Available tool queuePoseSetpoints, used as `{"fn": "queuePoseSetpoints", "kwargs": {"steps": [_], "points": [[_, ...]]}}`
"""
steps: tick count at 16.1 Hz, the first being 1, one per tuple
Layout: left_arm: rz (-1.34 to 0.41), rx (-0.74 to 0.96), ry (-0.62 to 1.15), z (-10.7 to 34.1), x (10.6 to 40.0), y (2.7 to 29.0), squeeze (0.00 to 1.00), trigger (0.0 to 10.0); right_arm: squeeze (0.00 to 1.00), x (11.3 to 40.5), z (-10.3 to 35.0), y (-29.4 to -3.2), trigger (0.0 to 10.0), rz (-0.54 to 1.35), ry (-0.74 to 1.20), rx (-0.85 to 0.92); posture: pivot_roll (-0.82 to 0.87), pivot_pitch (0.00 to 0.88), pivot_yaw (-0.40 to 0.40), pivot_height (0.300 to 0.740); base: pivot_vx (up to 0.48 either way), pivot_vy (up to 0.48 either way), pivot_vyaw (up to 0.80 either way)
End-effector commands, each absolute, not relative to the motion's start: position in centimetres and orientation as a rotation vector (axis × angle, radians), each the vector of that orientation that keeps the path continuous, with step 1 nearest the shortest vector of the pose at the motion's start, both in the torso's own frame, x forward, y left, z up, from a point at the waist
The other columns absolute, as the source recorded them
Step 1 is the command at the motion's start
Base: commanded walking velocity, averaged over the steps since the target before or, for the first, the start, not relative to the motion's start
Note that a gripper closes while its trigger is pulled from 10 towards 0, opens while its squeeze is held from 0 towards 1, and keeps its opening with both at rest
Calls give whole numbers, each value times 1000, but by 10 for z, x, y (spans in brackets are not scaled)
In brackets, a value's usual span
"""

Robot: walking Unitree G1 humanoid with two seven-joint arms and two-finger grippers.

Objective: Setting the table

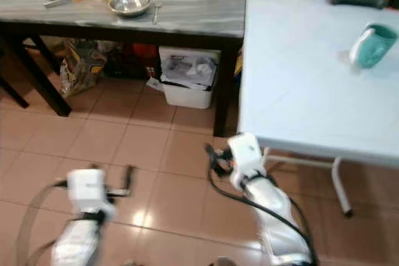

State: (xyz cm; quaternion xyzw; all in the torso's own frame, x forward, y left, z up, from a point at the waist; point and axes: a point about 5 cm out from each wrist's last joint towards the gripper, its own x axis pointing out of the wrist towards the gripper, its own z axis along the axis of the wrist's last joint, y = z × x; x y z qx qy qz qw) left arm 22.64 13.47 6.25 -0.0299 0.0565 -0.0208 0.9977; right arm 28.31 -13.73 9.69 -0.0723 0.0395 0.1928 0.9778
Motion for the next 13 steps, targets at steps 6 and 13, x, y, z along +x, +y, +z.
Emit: {"fn": "queuePoseSetpoints", "kwargs": {"steps": [6,13], "points": [[-5,-37,67,70,235,147,0,10000,0,291,127,-147,10000,298,-67,-210,-152,162,23,740,0,-264,0],[100,44,53,73,253,166,0,10000,0,317,139,-110,10000,434,-138,-176,-155,138,72,740,0,0,0]]}}
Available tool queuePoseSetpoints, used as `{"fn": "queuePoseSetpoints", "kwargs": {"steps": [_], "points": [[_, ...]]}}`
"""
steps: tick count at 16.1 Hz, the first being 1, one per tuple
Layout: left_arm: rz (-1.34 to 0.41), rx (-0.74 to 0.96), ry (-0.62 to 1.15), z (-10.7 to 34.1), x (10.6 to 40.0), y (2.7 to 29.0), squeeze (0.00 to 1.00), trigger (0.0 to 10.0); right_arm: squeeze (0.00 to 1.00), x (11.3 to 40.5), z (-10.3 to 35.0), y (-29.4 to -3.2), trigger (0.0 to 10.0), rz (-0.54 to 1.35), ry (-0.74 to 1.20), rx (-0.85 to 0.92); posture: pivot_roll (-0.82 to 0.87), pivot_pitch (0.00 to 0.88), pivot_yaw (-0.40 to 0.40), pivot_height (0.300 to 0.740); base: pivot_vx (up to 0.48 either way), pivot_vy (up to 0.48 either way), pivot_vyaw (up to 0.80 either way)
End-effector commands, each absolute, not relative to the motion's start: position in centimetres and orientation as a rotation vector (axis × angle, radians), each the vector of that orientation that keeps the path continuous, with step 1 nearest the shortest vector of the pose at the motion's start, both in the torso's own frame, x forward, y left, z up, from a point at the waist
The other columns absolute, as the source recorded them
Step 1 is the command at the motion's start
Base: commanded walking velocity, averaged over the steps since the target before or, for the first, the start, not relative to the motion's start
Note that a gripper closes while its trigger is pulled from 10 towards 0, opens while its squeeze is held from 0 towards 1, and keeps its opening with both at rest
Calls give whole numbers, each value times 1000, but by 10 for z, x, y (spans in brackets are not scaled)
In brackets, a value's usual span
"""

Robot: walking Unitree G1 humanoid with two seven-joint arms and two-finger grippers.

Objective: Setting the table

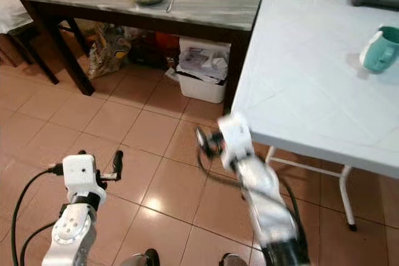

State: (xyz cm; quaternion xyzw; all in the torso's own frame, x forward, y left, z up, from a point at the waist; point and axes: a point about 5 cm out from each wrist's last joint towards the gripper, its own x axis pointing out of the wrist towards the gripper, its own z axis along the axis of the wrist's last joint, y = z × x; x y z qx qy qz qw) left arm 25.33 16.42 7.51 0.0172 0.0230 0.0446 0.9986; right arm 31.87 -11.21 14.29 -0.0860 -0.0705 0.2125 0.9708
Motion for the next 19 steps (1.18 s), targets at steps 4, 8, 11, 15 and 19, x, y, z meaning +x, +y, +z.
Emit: {"fn": "queuePoseSetpoints", "kwargs": {"steps": [4,8,11,15,19], "points": [[114,46,34,77,254,172,0,10000,0,332,177,-105,10000,379,-295,-154,-123,125,67,740,0,0,0],[110,24,29,79,247,172,0,10000,0,315,169,-131,10000,280,-291,-191,-115,130,67,740,0,0,0],[80,12,32,79,246,168,0,10000,0,300,158,-149,10000,223,-239,-192,-135,132,82,740,0,0,0],[37,7,24,82,257,162,0,10000,0,291,152,-157,10000,179,-210,-195,-174,122,115,740,0,0,-706],[8,9,19,85,262,161,0,10000,0,288,154,-156,10000,164,-205,-192,-177,113,122,740,0,0,-136]]}}
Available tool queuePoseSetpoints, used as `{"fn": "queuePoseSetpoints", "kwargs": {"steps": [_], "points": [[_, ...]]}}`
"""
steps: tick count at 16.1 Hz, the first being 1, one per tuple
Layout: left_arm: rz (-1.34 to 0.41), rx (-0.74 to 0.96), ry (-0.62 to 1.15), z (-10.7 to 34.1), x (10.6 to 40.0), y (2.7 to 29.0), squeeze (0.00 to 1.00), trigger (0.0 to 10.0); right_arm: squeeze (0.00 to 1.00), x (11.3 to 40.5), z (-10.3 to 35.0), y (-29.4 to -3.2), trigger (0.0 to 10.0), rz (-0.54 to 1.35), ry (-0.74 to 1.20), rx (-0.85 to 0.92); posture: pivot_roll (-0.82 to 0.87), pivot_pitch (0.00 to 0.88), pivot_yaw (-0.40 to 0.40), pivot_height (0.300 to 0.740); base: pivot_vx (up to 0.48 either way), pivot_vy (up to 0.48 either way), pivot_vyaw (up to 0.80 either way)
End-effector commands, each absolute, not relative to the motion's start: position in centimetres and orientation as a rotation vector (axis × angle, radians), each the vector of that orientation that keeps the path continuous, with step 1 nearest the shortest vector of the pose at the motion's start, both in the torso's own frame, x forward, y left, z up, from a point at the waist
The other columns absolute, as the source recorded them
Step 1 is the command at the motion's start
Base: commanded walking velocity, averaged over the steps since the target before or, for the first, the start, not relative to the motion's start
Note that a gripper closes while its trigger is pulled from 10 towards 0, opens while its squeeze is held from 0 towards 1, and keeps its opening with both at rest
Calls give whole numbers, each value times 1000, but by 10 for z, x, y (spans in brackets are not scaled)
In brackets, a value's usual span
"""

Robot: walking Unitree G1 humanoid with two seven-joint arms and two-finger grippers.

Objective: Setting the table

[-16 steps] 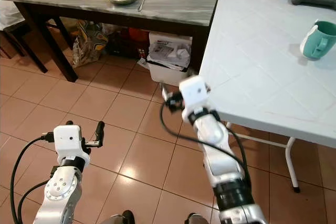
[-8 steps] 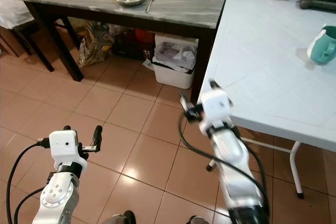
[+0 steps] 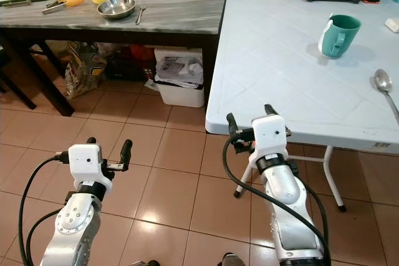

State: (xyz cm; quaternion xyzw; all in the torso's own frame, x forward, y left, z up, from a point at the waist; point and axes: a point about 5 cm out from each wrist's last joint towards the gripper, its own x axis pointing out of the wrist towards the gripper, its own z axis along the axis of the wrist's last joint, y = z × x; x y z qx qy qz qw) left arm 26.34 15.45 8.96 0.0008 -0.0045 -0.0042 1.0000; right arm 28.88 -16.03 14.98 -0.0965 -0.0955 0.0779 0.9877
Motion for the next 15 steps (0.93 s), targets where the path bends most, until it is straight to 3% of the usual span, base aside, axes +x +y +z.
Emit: {"fn": "queuePoseSetpoints", "kwargs": {"steps": [1,15], "points": [[10,11,17,85,263,163,0,10000,0,288,154,-154,10000,168,-207,-192,-174,107,121,740,0,0,0],[41,46,20,83,262,182,0,10000,0,301,159,-144,10000,185,-235,-178,-170,58,125,740,0,0,0]]}}
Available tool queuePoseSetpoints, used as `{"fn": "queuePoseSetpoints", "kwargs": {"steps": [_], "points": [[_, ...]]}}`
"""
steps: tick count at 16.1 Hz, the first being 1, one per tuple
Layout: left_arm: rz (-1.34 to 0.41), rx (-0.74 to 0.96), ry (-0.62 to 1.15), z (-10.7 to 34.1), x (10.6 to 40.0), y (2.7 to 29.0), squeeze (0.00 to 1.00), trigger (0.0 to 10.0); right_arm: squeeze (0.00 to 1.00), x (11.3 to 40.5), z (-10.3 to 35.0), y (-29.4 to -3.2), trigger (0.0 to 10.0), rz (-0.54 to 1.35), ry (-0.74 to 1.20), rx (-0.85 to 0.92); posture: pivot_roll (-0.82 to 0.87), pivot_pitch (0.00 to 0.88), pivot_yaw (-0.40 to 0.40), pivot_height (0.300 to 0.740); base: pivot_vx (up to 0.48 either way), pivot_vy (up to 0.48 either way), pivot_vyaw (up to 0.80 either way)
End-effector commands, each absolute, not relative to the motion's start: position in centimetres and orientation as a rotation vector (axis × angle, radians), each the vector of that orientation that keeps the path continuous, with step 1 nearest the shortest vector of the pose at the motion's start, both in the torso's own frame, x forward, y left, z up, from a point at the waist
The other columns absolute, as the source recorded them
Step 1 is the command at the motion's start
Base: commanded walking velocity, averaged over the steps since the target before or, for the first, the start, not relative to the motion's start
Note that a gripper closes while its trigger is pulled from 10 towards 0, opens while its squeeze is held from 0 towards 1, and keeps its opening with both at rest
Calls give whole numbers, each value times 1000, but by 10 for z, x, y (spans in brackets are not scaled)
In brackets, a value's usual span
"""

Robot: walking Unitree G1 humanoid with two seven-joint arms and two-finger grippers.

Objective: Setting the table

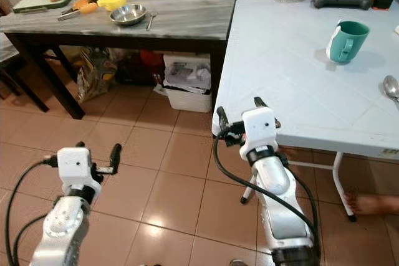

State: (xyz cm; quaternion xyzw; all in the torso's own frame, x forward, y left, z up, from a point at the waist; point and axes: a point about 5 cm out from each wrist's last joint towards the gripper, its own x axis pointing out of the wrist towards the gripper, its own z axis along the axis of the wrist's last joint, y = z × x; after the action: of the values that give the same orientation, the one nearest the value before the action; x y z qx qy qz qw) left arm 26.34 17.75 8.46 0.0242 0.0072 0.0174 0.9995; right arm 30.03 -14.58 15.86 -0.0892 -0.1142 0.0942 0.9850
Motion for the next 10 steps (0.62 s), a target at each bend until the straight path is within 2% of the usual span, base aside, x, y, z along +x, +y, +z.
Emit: {"fn": "queuePoseSetpoints", "kwargs": {"steps": [1,5,10], "points": [[40,49,24,81,265,182,0,10000,0,301,159,-145,10000,178,-235,-178,-179,48,128,740,0,0,0],[46,56,2,87,274,185,0,10000,0,311,160,-145,10000,173,-246,-179,-163,24,131,740,0,0,0],[79,62,2,84,262,191,0,10000,0,316,161,-131,10000,218,-254,-162,-110,37,112,740,0,0,0]]}}
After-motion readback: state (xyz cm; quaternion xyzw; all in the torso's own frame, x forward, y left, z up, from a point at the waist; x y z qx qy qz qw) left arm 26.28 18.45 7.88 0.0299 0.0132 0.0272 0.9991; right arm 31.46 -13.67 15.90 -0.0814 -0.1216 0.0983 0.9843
